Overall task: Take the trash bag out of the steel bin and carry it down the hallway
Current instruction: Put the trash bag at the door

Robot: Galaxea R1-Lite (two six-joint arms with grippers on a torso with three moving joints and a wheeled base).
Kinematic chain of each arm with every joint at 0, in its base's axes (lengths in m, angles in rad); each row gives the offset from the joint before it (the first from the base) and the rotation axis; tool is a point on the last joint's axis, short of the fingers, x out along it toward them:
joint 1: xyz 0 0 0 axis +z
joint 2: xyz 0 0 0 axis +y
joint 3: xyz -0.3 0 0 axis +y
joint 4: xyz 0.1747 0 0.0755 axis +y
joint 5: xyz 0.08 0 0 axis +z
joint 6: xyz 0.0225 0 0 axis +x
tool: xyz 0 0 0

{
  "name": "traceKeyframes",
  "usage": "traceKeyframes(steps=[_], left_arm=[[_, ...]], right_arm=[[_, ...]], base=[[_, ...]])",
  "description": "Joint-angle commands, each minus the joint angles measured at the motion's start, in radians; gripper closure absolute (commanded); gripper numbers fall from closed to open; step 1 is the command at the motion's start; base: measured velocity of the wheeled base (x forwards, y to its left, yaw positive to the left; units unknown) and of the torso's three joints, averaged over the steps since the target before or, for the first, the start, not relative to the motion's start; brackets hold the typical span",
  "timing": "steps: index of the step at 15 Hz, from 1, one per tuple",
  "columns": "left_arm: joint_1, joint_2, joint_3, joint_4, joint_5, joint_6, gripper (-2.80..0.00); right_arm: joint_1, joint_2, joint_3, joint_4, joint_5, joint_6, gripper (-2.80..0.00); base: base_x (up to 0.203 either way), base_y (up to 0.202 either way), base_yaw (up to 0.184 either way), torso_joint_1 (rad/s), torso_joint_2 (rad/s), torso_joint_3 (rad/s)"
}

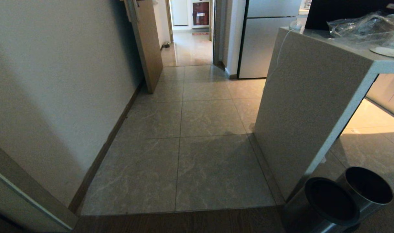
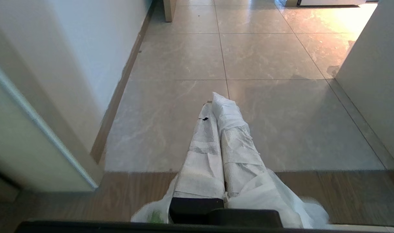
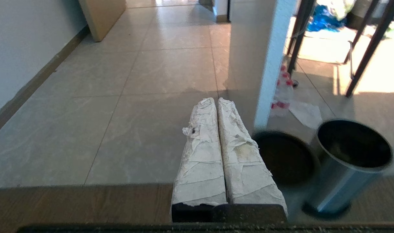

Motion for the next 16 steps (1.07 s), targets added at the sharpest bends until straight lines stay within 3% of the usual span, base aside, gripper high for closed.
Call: traceKeyframes(steps=[1, 16], left_arm=[[0.000, 0.002, 0.000, -0.002, 0.001, 0.001, 0.00], [0.000, 0.002, 0.000, -0.003, 0.002, -0.001, 0.00]], right_arm=[[0.000, 0.000, 0.037, -0.001, 0.000, 0.003, 0.00], [0.000, 0.000, 0.038, 0.003, 0.001, -0.011, 0.00]], base=[[0.183, 0.000, 0.002, -0.002, 0.00, -0.001], [0.190, 0.000, 0.001, 0.002, 0.00, 0.004]])
